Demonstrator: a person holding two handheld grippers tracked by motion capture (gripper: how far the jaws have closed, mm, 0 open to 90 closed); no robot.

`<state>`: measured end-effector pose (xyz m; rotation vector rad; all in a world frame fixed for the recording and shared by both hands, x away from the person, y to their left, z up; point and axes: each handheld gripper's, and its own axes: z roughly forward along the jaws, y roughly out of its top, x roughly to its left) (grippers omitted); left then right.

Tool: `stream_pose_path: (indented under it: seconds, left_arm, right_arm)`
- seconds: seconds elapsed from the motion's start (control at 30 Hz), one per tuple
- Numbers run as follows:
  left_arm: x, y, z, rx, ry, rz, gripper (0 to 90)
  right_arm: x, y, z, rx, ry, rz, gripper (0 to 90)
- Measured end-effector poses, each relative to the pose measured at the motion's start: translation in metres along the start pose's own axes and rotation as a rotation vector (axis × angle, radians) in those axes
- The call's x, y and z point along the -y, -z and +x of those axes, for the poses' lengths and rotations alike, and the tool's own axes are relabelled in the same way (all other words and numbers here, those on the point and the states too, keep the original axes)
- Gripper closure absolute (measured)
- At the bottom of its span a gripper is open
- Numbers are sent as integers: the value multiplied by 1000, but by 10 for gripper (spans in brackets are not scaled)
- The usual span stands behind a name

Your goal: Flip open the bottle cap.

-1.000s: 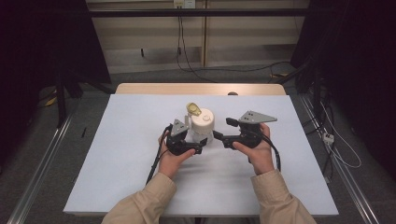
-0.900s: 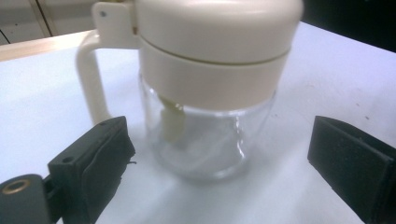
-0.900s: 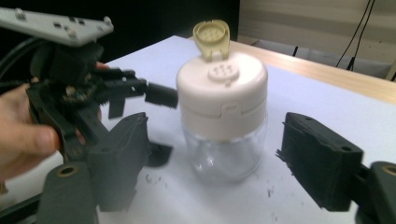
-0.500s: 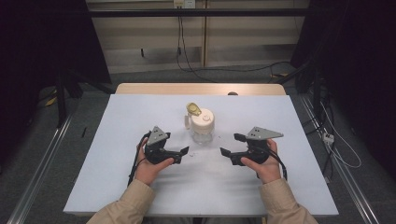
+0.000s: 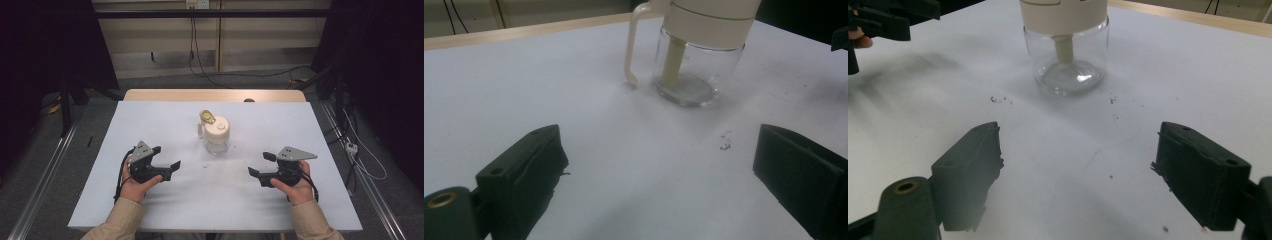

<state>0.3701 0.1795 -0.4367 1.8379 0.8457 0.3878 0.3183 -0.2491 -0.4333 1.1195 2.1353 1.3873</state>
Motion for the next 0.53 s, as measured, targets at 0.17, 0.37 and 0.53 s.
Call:
stream_pose_path:
  seconds: [0.17, 0.37, 0.53]
  left_arm:
    - [9, 16, 6, -4, -1, 17, 59]
    - [17, 30, 15, -14, 3, 18, 59]
    - [17, 32, 17, -17, 17, 11, 60]
  right_arm:
    - [9, 7, -1, 8, 4, 20, 178]
    - [18, 10, 1, 17, 16, 43, 177]
    - [18, 10, -2, 25, 10, 38, 176]
